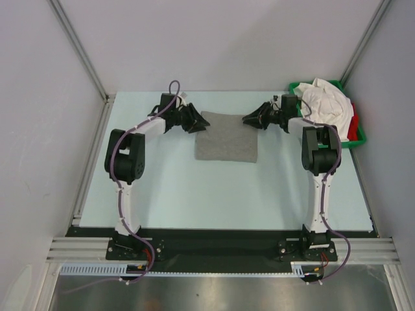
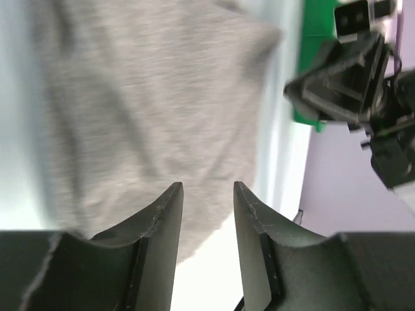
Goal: Fold and stack the t-shirts
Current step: Fold the tshirt, then neatly place the folded tshirt to the corner
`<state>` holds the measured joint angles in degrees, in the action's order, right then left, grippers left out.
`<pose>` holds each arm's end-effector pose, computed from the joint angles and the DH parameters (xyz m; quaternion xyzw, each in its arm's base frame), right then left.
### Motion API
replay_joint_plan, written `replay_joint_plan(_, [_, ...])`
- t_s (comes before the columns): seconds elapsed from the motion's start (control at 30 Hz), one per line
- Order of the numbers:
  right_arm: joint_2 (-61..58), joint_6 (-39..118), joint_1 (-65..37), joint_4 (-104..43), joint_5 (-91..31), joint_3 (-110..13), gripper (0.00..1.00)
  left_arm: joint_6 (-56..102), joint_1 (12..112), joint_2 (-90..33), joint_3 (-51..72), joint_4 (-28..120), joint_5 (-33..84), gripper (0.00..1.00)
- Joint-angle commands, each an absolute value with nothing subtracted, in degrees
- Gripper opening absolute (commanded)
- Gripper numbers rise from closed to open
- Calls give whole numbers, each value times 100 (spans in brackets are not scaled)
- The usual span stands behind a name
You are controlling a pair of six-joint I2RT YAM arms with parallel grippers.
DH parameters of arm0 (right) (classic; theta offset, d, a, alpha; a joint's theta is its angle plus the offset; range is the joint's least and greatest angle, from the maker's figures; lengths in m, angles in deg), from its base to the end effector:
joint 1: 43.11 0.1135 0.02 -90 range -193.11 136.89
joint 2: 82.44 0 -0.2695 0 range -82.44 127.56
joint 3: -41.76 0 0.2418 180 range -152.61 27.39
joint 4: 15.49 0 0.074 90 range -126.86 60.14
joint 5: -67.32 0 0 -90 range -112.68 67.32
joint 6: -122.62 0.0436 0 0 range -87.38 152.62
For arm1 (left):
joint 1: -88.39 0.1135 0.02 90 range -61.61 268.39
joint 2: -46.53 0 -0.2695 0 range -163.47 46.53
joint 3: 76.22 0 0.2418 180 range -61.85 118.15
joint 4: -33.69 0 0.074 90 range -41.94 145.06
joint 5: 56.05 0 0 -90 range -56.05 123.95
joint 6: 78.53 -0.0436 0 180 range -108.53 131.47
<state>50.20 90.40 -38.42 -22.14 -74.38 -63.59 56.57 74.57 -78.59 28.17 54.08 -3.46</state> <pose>0.4968 0.0751 0.1445 0.1717 0.8022 0.5484 0.1620 0.4627 -0.1411 0.1769 -0.1047 0.8662 -0.4469 0.1976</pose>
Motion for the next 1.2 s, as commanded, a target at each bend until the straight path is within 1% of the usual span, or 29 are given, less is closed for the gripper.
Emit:
replay_joint_plan(0.0, [5132,9011,-3898,-2318,-7419,-7218,29,5682,7205,-7292,3097,5360,-568,43])
replay_joint_plan(0.13, [5862,9028,-3994,-2345,-7296,-7711,29,5832,6924,-6914,2369,5149,-701,43])
replay_joint_plan(0.2, [6160,9107,-4012,-2161,-7251,-7764,29,5884,6783,-6799,2113,5009,-718,45])
replay_joint_plan(0.27, [6328,9204,-4012,-2037,-7243,-7860,29,5972,6730,-6851,1693,4833,-788,45])
replay_joint_plan(0.3, [6433,9160,-4012,-2089,-7234,-7930,29,6016,6721,-6921,1559,4467,-797,45])
replay_joint_plan(0.37, [6443,8871,-4012,-2510,-7225,-8176,29,6034,6800,-7246,1278,4349,-867,44])
replay_joint_plan(0.47, [6224,8450,-4064,-3203,-7260,-8440,29,5754,7054,-7432,1101,4269,-797,42])
replay_joint_plan(0.5, [5649,7882,-4169,-4137,-7243,-8684,31,4874,7159,-7267,1475,5236,-693,45])
replay_joint_plan(0.53, [5643,7877,-4170,-4146,-7243,-8687,31,4865,7160,-7265,1479,5324,-692,45])
replay_joint_plan(0.6, [5180,7605,-4179,-4689,-7181,-8652,33,4768,7178,-7038,1383,5368,-832,47])
replay_joint_plan(0.67, [4801,7367,-4144,-4937,-7233,-8346,34,4829,7178,-6563,1234,5395,-868,49])
replay_joint_plan(0.7, [4399,7349,-4100,-4903,-7260,-8144,35,4873,7187,-6370,1033,5386,-876,50])
replay_joint_plan(0.73, [4204,7332,-3995,-4833,-7286,-7559,37,4908,7187,-6090,926,5299,-894,50])
replay_joint_plan(0.77, [4002,7340,-3942,-4632,-7339,-7249,37,4987,7213,-5939,838,5272,-903,50])
replay_joint_plan(0.83, [3414,7367,-3732,-4385,-7348,-6528,41,5049,7335,-5728,662,5219,-877,54])
replay_joint_plan(0.87, [3193,7323,-3661,-4262,-7313,-5890,42,5006,7397,-5570,653,5245,-833,57])
replay_joint_plan(0.9, [3008,7279,-3600,-4295,-7269,-5640,44,4892,7459,-5534,783,5289,-676,63])
replay_joint_plan(0.93, [2632,7227,-3555,-4348,-7217,-5428,49,4595,7590,-5533,898,5498,-605,67])
replay_joint_plan(0.97, [2446,7113,-3503,-4496,-7181,-5026,51,4392,7661,-5673,1290,5631,-578,73])
replay_joint_plan(1.07, [1692,6946,-3493,-4865,-7190,-4514,57,3636,7819,-6208,2074,6342,-428,83])
replay_joint_plan(1.1, [1488,6762,-3502,-5032,-7190,-4443,59,3539,7837,-6689,2573,6448,-446,89])
replay_joint_plan(1.17, [980,6568,-3511,-5551,-7164,-4372,61,3432,7855,-7139,3015,6572,-411,93])
